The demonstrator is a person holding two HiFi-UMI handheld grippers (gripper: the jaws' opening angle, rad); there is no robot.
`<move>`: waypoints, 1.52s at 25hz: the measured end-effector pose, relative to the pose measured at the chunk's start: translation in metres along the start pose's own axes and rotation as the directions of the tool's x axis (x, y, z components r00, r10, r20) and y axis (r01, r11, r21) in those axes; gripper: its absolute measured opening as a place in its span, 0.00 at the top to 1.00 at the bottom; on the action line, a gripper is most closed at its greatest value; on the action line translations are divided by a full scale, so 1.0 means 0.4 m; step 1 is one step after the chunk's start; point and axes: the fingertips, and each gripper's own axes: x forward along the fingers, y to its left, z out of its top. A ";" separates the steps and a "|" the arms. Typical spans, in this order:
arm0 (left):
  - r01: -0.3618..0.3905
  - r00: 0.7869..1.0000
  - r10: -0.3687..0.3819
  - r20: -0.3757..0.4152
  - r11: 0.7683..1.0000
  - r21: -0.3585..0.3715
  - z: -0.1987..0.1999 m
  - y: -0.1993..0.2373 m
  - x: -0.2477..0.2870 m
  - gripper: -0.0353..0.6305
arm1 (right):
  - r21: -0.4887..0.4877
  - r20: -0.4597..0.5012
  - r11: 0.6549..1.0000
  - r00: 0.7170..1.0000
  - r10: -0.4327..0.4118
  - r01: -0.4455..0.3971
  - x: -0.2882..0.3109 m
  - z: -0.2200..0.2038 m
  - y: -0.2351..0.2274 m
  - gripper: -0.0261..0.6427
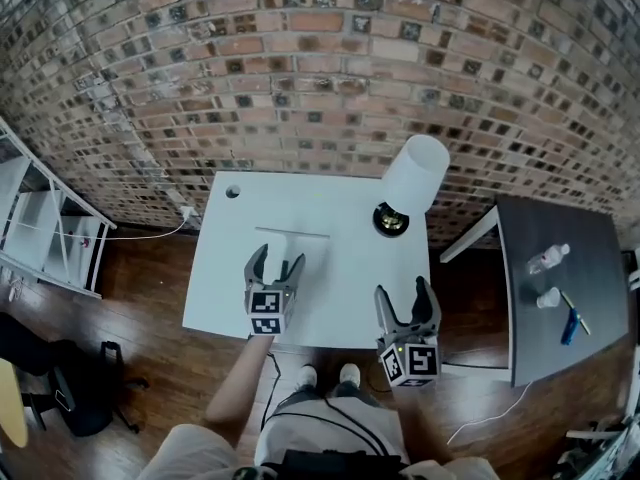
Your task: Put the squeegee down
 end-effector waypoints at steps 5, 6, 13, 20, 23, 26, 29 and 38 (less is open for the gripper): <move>-0.032 0.981 0.016 0.195 0.996 0.080 0.189 -0.022 -0.152 0.40 | -0.027 0.069 1.000 0.998 0.002 -0.001 0.005 0.058 -0.002 0.37; -0.049 0.973 0.027 0.230 0.995 0.089 0.219 -0.025 -0.183 0.40 | -0.026 0.078 1.000 0.997 0.002 0.000 0.005 0.069 -0.003 0.35; -0.147 0.954 0.114 0.278 0.984 0.103 0.247 -0.007 -0.330 0.29 | -0.061 0.179 0.998 0.984 0.023 -0.012 0.008 0.166 -0.003 0.30; -0.207 0.917 0.186 0.353 0.978 0.022 0.227 0.032 -0.360 0.34 | -0.046 0.175 0.999 0.984 0.035 -0.028 -0.008 0.176 0.022 0.31; -0.200 0.911 0.166 0.378 0.978 0.053 0.240 0.010 -0.355 0.34 | -0.058 0.169 0.998 0.985 0.033 -0.023 -0.012 0.172 0.017 0.31; -0.188 0.925 0.155 0.346 0.980 0.063 0.231 -0.006 -0.353 0.35 | -0.081 0.134 0.997 0.991 0.027 -0.016 -0.015 0.162 0.015 0.31; -0.140 0.930 0.109 0.351 0.988 0.065 0.238 -0.027 -0.351 0.39 | -0.099 0.123 0.995 0.992 0.023 -0.011 -0.020 0.159 0.009 0.31; -0.096 0.950 0.074 0.302 0.994 0.057 0.208 -0.058 -0.342 0.39 | -0.101 0.094 0.995 0.995 0.030 -0.021 -0.042 0.144 0.011 0.31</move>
